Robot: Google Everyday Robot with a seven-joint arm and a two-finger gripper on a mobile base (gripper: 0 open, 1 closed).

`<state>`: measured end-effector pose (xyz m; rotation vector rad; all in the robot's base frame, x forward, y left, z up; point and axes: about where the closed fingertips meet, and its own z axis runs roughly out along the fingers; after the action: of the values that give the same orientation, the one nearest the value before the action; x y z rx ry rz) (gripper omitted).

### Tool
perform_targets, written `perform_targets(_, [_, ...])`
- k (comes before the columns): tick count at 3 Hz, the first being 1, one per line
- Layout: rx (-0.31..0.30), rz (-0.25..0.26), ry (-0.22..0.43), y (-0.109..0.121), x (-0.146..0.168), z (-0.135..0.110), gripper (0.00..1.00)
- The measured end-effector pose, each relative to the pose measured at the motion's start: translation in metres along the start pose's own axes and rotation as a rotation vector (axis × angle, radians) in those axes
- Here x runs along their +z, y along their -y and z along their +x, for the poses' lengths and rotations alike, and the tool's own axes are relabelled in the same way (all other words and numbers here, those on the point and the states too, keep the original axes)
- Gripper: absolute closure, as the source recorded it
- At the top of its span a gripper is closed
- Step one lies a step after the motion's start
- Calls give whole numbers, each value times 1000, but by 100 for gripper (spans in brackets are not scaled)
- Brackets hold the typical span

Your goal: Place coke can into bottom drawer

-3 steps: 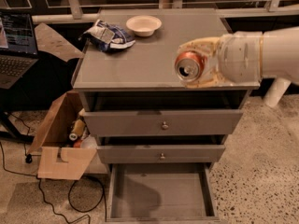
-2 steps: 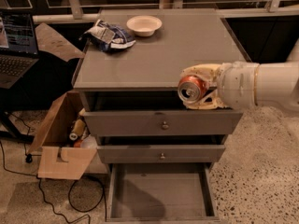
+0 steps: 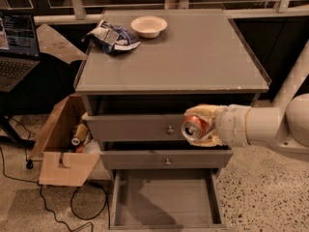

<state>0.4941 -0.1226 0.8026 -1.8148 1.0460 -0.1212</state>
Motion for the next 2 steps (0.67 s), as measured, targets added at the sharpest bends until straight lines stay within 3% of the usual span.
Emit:
perform_targets(1, [32,-70,1,-41,21,10,100])
perform_targets(2, [38,-62,1,-43,23,10,100])
